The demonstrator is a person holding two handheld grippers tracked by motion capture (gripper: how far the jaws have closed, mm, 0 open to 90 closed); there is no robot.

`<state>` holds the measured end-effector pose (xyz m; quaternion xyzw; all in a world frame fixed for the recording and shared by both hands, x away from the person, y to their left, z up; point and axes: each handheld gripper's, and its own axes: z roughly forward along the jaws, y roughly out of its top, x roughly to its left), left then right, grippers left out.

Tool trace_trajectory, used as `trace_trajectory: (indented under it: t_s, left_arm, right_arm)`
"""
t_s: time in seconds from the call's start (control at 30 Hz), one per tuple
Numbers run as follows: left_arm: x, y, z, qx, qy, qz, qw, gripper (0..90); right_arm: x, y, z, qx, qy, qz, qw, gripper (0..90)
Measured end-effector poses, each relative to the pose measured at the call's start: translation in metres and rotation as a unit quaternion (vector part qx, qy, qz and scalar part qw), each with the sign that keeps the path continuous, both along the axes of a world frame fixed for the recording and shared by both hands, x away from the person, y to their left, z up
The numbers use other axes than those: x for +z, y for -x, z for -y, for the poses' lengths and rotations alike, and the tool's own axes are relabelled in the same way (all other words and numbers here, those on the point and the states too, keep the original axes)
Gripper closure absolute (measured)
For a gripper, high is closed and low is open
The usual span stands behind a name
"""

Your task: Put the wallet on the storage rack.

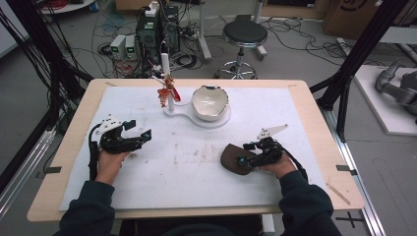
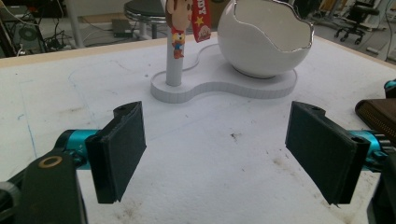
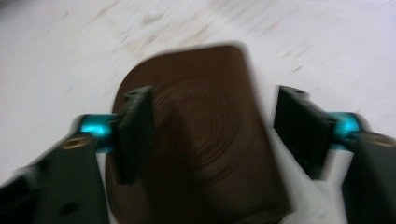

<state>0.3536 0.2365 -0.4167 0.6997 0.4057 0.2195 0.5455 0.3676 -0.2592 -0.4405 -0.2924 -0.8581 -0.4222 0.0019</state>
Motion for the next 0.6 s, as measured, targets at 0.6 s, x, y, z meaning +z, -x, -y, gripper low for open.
trace_trajectory:
  t_s: [0.6]
  left_arm:
    - [-0.004,-0.012,0.033,-0.081,0.059,-0.048,0.9938,26.1]
  right_arm:
    - [0.010,0.012,-0.022,0.042,0.061,0.116,0.9905,33.5]
